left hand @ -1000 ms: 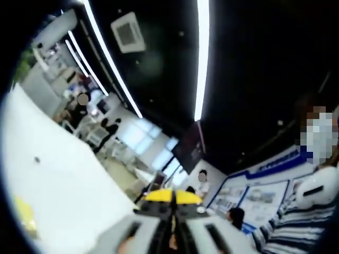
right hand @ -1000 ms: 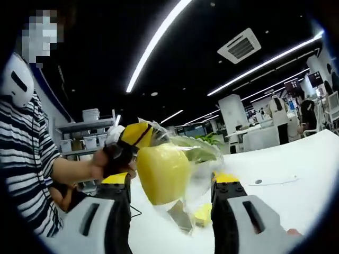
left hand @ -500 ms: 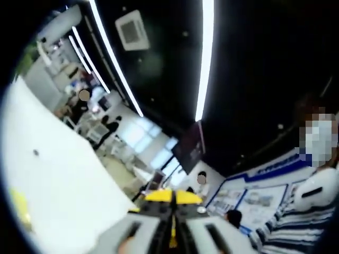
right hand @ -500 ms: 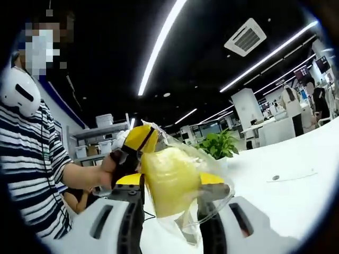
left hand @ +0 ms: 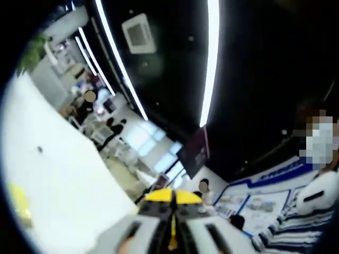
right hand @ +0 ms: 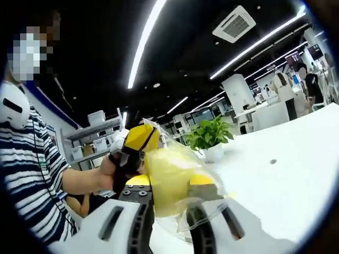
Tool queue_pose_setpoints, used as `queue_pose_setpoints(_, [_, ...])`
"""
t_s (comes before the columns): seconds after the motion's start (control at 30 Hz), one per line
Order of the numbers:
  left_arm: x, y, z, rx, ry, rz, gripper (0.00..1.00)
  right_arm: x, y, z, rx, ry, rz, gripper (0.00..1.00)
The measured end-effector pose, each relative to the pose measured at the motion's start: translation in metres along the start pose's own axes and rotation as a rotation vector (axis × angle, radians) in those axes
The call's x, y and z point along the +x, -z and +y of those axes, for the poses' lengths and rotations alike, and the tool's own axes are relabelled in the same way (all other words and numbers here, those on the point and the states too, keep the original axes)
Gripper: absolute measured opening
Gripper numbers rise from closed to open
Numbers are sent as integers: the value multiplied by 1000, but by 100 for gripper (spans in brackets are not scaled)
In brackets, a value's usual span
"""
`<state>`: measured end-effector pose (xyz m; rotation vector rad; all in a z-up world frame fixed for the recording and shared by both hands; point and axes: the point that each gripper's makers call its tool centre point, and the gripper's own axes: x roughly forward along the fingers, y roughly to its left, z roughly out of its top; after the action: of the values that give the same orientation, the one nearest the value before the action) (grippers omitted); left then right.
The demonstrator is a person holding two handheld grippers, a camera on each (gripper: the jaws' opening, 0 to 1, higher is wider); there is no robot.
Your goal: Compare the silicone blocks by pressing each to a similar depth, holding the contact briefly, and releasing to observe deformation and rebound differences across the visible hardness samples.
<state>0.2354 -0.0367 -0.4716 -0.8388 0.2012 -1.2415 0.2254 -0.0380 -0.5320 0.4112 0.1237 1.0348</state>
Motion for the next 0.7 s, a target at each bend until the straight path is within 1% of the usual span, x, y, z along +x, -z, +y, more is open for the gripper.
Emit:
queue_pose_setpoints(0.07, [1, 0, 2, 20, -7, 5, 0, 0, 1, -3, -8, 28, -3, 14])
queue_pose_setpoints(0.1, [1, 1, 4, 24, -12, 10, 0, 0, 2, -3, 14, 26, 9, 13])
queue_pose_setpoints(0.13, [1, 1, 5, 27, -12, 16, 0, 0, 3, -5, 10, 36, 18, 12])
queue_pose_setpoints(0.23, [-1, 3, 10, 56, -25, 24, 0, 1, 6, -6, -37, 59, 56, 10])
queue_pose_setpoints(0.33, [-4, 4, 16, 107, -48, 37, 0, 3, 10, -9, -54, 70, 89, 9])
queue_pose_setpoints(0.6, [-12, 6, 19, 160, -71, 60, 0, 5, 18, -5, -88, 38, 152, 6])
queue_pose_setpoints(0.7, [-17, 5, 20, 158, -76, 56, 0, 8, 20, -2, -110, 22, 172, 6])
